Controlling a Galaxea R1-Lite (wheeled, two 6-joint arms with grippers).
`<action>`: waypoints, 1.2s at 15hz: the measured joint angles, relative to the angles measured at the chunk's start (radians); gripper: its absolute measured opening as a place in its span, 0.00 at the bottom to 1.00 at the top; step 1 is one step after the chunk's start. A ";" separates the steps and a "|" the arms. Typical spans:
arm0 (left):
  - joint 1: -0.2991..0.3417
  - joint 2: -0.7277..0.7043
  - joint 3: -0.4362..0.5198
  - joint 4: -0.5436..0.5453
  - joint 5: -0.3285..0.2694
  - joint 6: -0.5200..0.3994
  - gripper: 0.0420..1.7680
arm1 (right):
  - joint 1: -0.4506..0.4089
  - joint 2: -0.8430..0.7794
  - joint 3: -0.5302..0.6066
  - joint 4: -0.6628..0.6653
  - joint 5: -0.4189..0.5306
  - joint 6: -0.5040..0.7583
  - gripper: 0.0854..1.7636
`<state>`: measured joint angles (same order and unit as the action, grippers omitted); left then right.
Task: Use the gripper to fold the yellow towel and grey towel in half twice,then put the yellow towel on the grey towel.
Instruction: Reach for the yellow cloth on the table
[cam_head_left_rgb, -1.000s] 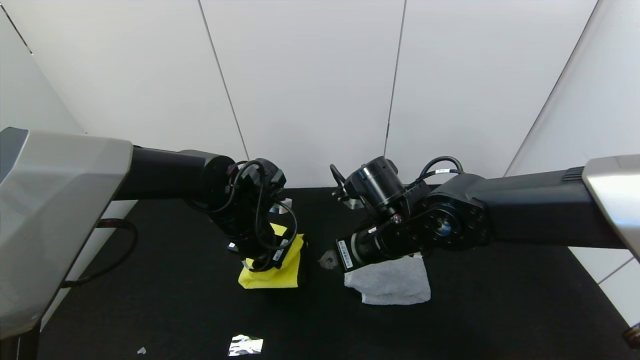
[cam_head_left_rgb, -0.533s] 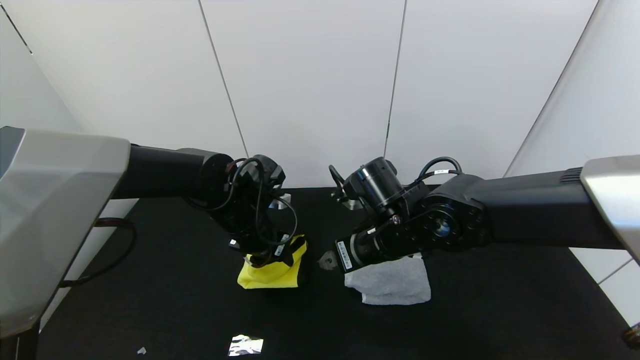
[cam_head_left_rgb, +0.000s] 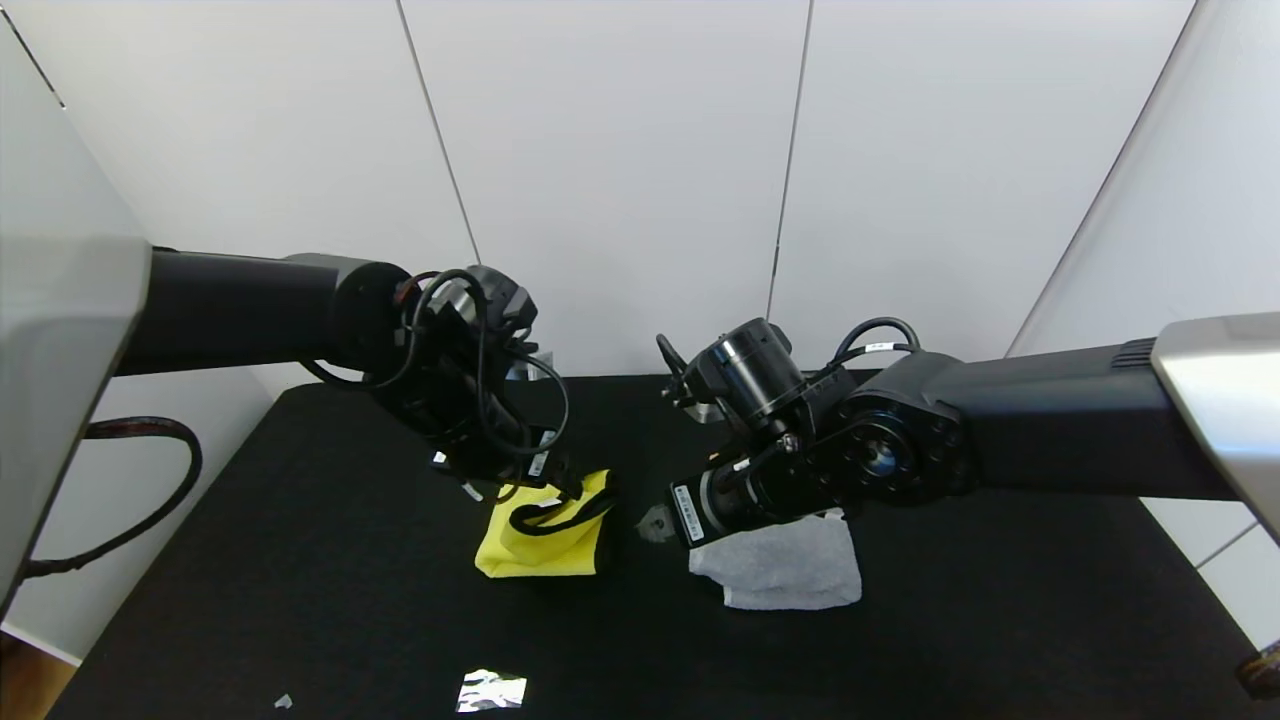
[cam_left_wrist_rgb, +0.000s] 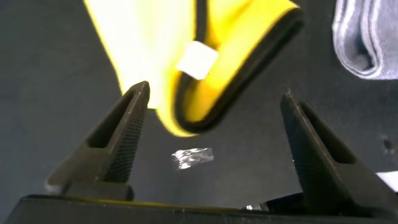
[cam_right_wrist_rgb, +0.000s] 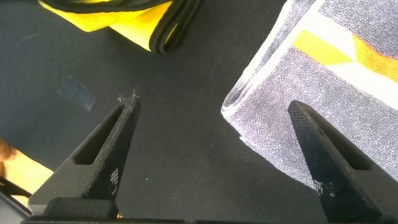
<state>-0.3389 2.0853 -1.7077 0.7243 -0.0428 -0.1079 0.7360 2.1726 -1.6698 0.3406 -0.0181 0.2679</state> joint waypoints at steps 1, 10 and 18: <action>0.008 -0.007 0.004 0.004 0.004 0.000 0.86 | 0.000 0.002 0.000 -0.002 -0.001 0.001 0.97; 0.084 -0.059 0.052 0.012 0.016 0.033 0.94 | 0.019 0.039 -0.005 -0.118 -0.004 0.112 0.97; 0.120 -0.042 0.051 0.012 0.169 0.081 0.96 | 0.026 0.052 -0.005 -0.117 -0.006 0.113 0.97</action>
<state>-0.2194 2.0430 -1.6568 0.7362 0.1264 -0.0270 0.7619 2.2245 -1.6745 0.2238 -0.0243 0.3806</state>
